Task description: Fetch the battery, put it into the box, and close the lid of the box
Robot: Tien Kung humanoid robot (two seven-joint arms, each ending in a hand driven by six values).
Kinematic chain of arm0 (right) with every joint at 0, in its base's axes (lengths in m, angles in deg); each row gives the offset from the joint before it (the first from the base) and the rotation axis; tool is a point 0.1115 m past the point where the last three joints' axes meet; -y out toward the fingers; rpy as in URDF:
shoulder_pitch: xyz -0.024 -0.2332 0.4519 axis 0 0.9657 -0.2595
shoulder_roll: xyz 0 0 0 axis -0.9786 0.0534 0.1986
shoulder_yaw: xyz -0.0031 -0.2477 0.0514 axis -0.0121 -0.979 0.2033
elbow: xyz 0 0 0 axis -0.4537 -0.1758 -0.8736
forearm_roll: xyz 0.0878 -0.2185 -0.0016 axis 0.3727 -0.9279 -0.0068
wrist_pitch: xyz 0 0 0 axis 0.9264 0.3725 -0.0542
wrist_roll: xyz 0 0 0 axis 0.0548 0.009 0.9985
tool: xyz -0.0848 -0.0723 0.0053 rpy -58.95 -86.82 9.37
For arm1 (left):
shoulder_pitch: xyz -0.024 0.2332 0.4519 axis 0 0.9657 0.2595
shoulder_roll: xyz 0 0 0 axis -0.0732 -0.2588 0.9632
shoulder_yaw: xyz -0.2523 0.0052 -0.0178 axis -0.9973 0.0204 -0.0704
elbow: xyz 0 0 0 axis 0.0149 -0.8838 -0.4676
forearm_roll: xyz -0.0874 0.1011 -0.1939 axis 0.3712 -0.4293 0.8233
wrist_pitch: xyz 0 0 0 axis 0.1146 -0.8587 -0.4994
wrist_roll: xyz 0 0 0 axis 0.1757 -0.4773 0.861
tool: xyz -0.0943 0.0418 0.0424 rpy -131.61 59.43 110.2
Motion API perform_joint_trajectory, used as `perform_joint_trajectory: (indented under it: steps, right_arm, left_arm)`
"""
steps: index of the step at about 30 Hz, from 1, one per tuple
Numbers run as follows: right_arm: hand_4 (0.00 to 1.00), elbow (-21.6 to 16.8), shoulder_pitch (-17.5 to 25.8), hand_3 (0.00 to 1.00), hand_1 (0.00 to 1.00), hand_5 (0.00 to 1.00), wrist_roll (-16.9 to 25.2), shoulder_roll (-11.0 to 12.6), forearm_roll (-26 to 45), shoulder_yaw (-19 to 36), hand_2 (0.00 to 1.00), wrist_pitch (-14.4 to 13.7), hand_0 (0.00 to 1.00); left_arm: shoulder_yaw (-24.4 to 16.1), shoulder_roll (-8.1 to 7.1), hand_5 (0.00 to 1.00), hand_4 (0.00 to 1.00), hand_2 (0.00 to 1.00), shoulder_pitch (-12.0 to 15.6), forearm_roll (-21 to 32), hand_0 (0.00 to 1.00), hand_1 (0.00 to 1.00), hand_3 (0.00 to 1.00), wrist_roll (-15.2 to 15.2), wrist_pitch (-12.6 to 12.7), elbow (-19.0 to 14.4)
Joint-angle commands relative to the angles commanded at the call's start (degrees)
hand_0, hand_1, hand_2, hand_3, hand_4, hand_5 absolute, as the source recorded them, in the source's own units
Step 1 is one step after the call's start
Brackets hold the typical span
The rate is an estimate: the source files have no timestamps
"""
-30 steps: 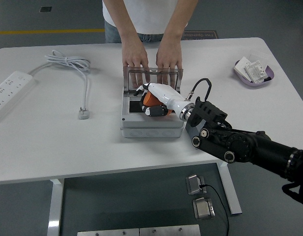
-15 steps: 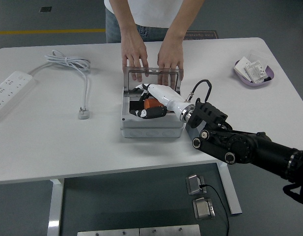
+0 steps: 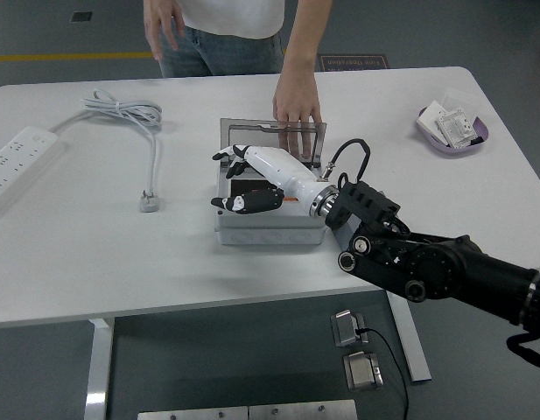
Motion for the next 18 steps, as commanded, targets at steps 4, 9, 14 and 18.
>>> perform_joint_trajectory:
  steps: [4,9,14,18]
  right_arm:
    - [0.906,-2.8,0.4,0.814,0.621,0.551,-0.7,1.0,-0.9,1.5,0.612,0.5,0.720]
    - [0.908,-4.6,-0.2,0.812,0.613,0.555,-1.0,2.2,-1.2,3.6,0.612,0.8,0.710]
    - [0.908,-3.0,-2.1,0.812,0.613,0.555,-0.9,3.1,-0.7,6.0,0.612,1.4,0.710]
    - [0.908,-1.4,-4.0,0.810,0.608,0.558,-1.0,4.1,-0.3,7.7,0.614,2.5,0.694]
  left_arm:
    - [0.0,0.10,0.190,0.635,0.684,0.1,0.0,0.667,0.725,0.626,0.0,0.0,0.0]
    - [-0.5,0.06,0.188,0.635,0.685,0.3,-0.5,0.667,0.725,0.627,-0.2,0.0,0.0]
    - [-0.5,-0.04,0.188,0.635,0.685,0.1,-0.7,0.667,0.725,0.627,-0.2,0.0,0.0]
    - [-0.6,-0.13,0.188,0.635,0.685,0.1,-0.8,0.668,0.725,0.626,-0.3,0.0,0.0]
